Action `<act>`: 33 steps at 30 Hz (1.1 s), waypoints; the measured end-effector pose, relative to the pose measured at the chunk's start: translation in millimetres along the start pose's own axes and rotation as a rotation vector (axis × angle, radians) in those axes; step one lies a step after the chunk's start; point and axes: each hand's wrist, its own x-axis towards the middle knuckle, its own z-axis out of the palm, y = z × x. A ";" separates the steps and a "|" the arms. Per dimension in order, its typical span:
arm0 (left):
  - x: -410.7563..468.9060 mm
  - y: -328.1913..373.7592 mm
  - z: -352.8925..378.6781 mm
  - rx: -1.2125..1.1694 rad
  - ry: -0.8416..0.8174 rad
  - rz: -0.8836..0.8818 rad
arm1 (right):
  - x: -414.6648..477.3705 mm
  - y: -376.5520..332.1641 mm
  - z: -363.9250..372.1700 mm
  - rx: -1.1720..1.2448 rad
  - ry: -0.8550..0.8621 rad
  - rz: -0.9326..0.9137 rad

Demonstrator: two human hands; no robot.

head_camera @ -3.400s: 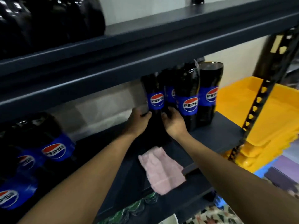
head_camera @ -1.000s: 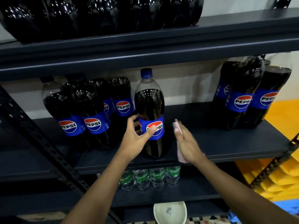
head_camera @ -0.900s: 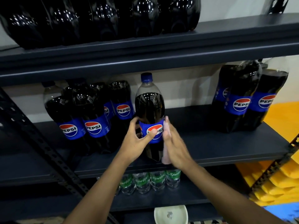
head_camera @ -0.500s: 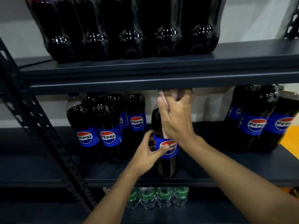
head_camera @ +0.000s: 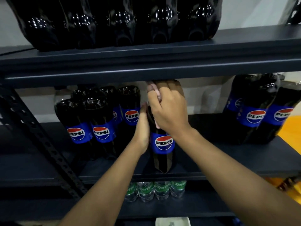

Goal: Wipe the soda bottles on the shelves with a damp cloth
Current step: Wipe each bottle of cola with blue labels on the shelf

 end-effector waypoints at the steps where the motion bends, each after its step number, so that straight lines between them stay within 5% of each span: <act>1: 1.1 -4.0 6.7 -0.027 0.010 0.025 | -5.8 1.6 0.9 0.012 0.036 -0.010; 9: 16.2 -18.5 10.9 -0.149 0.112 0.014 | -95.4 36.6 47.1 0.021 0.347 0.049; 14: 10.9 -19.2 12.4 -0.178 0.204 -0.063 | -172.9 61.3 58.4 0.180 0.138 0.482; 19: 16.6 -22.5 8.7 -0.171 0.196 -0.060 | -186.3 65.3 54.4 0.341 0.105 0.641; 25: 18.6 -19.5 3.7 -0.091 0.036 -0.035 | -88.6 20.8 18.1 0.394 0.210 0.441; 33: -11.2 -7.2 1.6 -0.069 -0.063 -0.026 | -15.1 11.4 -17.5 0.358 -0.015 0.312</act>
